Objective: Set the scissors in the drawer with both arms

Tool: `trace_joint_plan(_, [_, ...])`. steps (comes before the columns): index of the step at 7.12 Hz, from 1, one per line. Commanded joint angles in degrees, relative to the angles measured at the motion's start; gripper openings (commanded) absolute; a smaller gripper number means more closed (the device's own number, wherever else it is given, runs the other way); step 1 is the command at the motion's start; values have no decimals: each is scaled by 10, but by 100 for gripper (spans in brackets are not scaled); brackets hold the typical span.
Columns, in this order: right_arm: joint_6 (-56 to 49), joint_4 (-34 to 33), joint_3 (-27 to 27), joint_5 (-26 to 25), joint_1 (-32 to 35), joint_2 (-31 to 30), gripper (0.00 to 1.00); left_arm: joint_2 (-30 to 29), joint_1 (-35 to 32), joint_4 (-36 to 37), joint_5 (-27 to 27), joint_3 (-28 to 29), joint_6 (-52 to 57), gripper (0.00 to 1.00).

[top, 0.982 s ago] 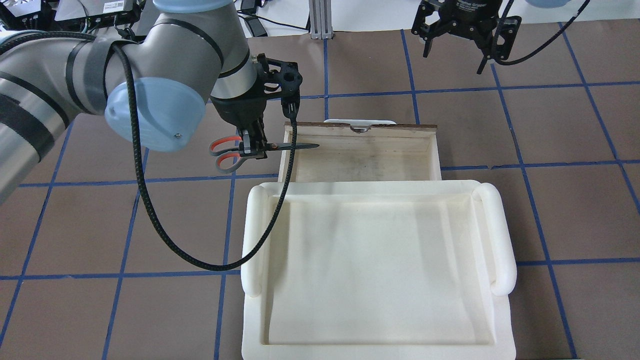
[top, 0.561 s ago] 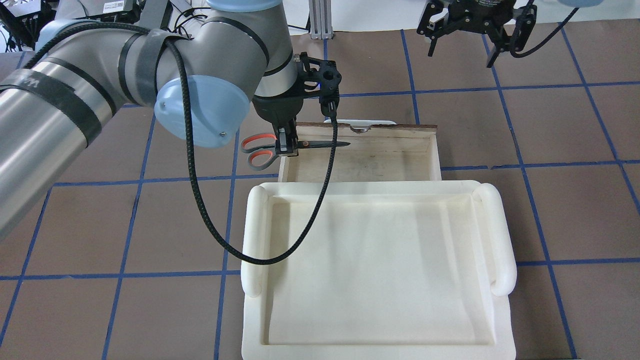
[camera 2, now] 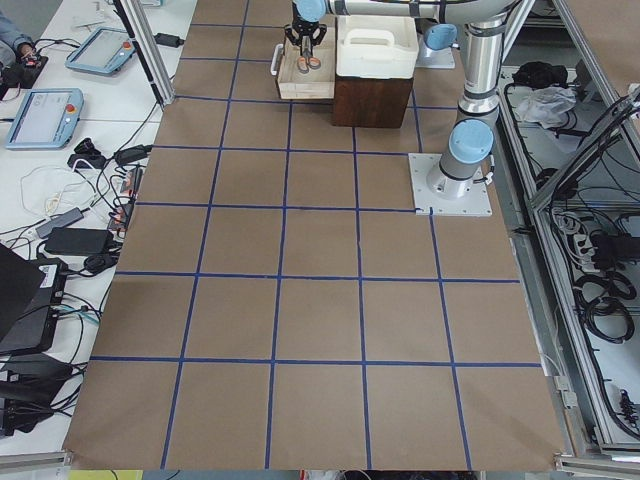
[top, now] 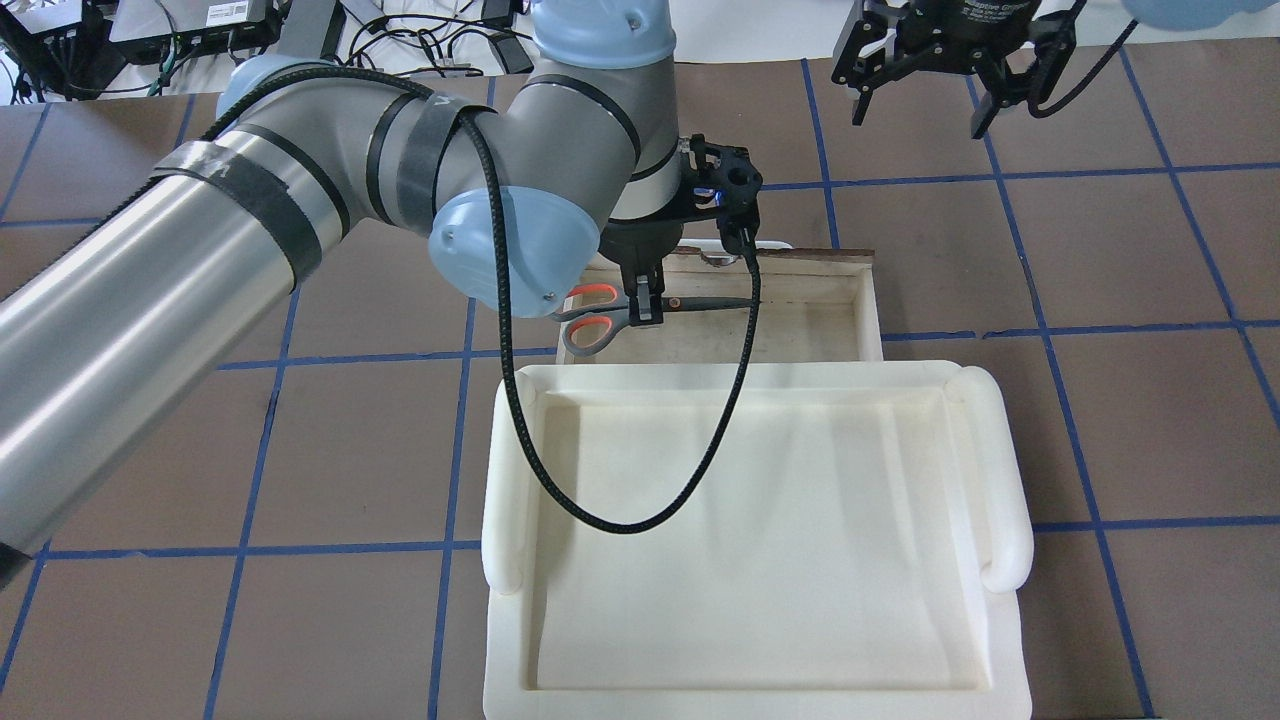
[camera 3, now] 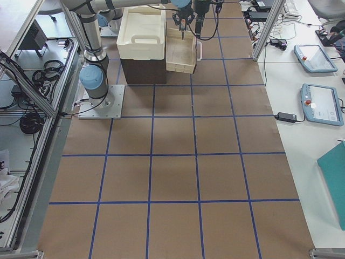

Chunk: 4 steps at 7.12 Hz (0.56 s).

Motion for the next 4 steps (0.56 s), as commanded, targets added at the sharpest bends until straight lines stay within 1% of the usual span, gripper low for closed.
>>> trace_joint_plan(1, [-13, -2, 1, -1, -1, 0, 100, -16, -16, 19, 0, 0, -4, 0])
trace_joint_plan(4, [-15, 1, 1, 2, -1, 0, 100, -29, -22, 28, 0, 0, -4, 0])
